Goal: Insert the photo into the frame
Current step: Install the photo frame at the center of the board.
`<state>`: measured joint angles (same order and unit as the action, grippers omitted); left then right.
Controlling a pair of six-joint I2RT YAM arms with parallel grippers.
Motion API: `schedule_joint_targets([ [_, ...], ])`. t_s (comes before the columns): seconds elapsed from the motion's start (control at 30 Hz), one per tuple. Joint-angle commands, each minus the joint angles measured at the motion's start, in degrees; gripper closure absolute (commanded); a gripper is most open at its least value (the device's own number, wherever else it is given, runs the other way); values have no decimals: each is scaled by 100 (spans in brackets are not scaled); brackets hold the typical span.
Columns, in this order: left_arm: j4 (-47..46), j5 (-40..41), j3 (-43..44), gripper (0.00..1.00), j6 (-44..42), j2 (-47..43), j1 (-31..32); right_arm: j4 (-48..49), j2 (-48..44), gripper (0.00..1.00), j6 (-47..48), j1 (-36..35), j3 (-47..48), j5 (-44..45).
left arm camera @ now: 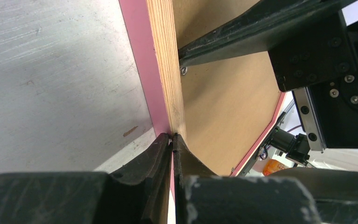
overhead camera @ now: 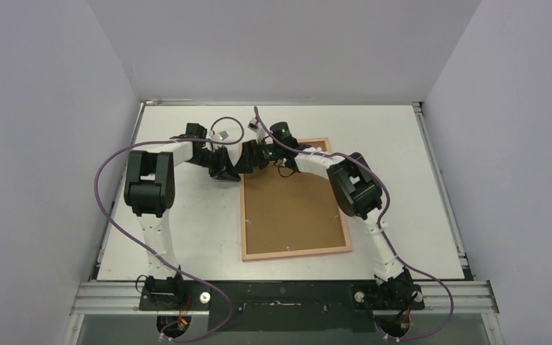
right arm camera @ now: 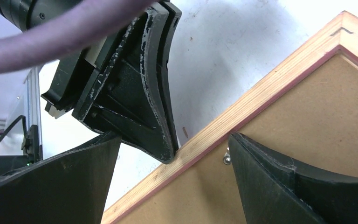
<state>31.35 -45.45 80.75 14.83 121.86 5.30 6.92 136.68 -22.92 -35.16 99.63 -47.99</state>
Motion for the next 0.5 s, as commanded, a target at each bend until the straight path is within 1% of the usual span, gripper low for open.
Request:
schedule_joint_targets([
  [0.0, -43, 90, 124, 96, -112, 81, -11, 729, -345, 10, -317, 195, -194, -193],
  [0.47, -15, 72, 173, 96, -129, 130, -11, 237, -78, 10, -112, 137, -22, -257],
])
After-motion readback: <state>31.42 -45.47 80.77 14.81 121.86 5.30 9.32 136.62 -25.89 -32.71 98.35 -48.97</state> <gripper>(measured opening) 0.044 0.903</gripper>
